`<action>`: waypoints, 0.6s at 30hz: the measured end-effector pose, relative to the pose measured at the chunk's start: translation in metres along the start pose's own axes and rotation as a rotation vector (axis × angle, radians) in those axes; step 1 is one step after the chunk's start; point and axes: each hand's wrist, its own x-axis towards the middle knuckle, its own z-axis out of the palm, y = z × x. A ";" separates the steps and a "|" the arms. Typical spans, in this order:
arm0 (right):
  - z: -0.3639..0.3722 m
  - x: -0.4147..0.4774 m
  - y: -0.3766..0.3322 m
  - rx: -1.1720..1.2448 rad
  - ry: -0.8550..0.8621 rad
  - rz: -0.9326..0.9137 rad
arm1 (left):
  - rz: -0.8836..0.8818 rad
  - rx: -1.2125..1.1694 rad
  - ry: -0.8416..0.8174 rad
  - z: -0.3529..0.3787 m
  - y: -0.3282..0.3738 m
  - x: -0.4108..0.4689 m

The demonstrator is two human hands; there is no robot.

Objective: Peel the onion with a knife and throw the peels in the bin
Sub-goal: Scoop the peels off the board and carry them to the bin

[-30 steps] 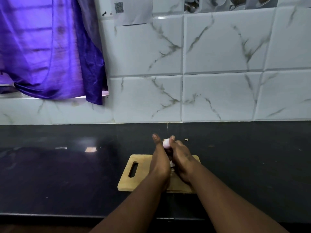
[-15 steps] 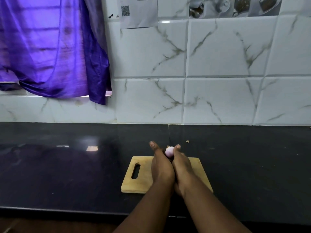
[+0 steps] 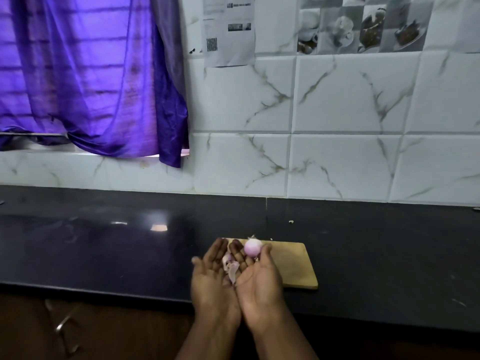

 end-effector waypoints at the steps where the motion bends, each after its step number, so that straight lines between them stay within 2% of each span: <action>1: 0.004 -0.013 0.015 0.000 -0.018 0.035 | 0.012 0.010 -0.005 -0.013 0.013 -0.010; 3: 0.006 -0.037 0.051 0.007 -0.054 0.110 | 0.062 0.019 0.020 -0.042 0.040 -0.031; 11: -0.015 -0.099 0.229 -0.061 -0.119 0.423 | 0.284 -0.072 0.316 -0.182 0.146 -0.100; 18: -0.064 -0.137 0.429 -0.377 0.007 0.801 | 0.418 -0.121 0.684 -0.374 0.229 -0.127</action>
